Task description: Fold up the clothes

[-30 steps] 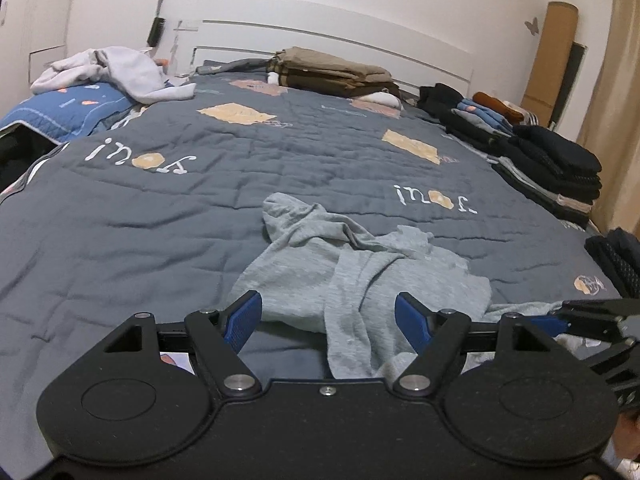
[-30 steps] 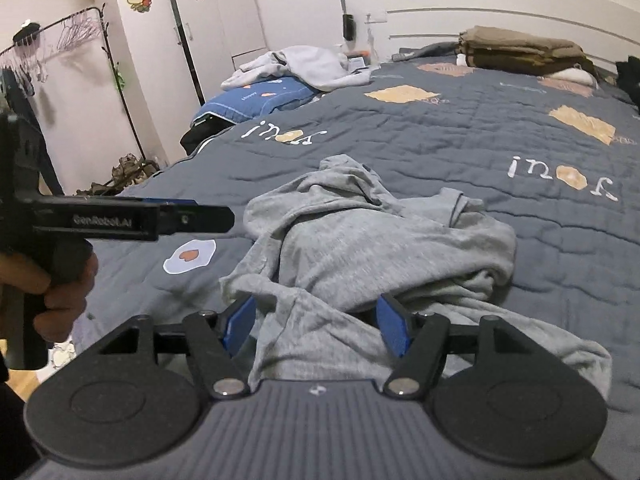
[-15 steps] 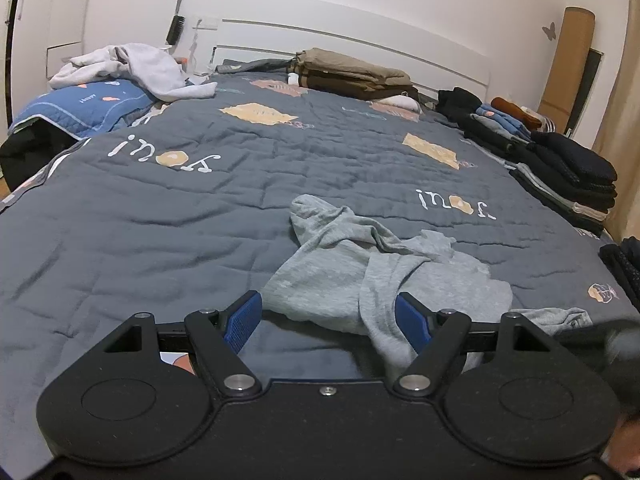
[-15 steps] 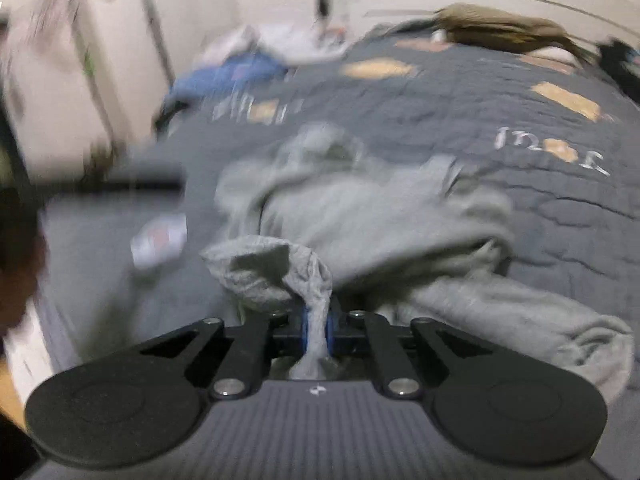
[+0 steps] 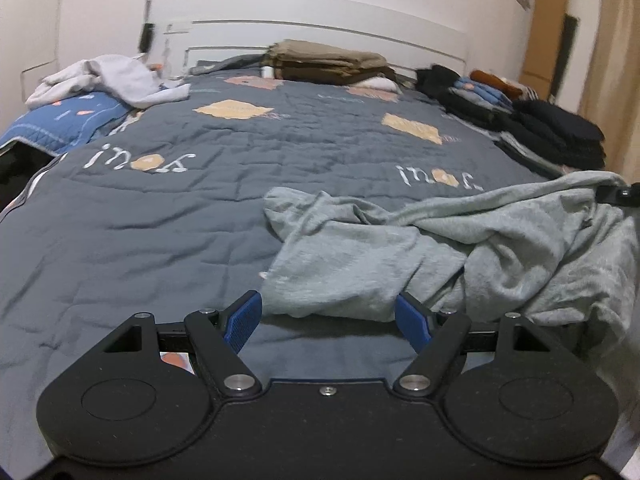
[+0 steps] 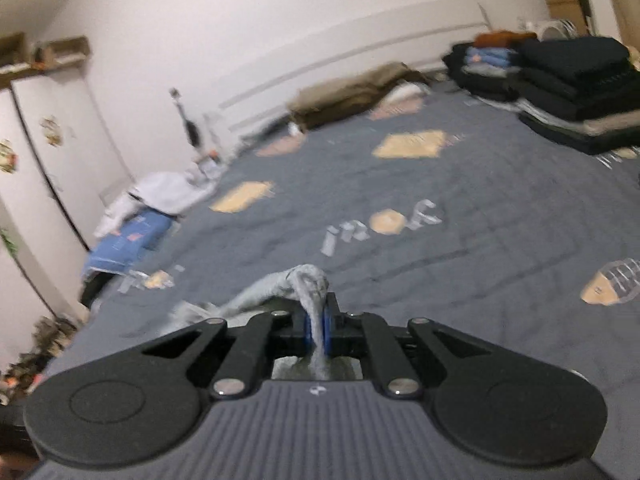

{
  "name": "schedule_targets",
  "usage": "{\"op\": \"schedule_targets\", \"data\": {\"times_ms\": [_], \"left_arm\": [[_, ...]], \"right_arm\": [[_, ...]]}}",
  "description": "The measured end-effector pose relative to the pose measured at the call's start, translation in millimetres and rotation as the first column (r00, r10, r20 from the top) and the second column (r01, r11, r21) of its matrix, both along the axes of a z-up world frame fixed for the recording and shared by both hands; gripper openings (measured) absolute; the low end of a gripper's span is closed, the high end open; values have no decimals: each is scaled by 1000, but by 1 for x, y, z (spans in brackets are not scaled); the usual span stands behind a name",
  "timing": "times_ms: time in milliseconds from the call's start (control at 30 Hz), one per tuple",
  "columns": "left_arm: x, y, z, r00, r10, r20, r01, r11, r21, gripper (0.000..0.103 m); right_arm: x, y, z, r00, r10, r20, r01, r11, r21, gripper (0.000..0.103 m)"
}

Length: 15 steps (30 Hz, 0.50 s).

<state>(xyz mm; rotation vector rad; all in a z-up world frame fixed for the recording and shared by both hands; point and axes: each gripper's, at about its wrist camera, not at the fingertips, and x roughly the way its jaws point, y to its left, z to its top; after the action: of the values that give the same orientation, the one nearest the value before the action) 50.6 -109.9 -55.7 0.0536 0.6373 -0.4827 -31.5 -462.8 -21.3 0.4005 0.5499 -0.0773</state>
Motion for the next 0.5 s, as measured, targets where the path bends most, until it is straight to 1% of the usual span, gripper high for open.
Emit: {"op": "schedule_targets", "data": {"times_ms": [67, 167, 200, 300, 400, 500], "left_arm": [[-2, -10, -3, 1000, -22, 12, 22, 999, 29, 73], [-6, -26, -9, 996, -69, 56, 64, 994, 87, 73], [-7, -31, -11, 994, -88, 72, 80, 991, 106, 73], [-8, -46, -19, 986, -134, 100, 118, 982, 149, 73], [-6, -63, -27, 976, -184, 121, 159, 969, 190, 73], [-3, -79, -35, 968, -209, 140, 174, 958, 227, 72]], "right_arm": [[6, 4, -9, 998, 35, -52, -36, 999, -16, 6], [14, 11, -21, 988, 89, -127, -94, 995, -36, 8], [14, 13, -23, 985, 109, -133, -115, 993, -36, 9], [12, 21, -26, 976, 164, -146, -174, 983, -53, 10], [11, 27, -30, 969, 188, -161, -199, 978, -58, 11], [11, 29, -33, 967, 193, -166, -205, 977, -53, 12]]}}
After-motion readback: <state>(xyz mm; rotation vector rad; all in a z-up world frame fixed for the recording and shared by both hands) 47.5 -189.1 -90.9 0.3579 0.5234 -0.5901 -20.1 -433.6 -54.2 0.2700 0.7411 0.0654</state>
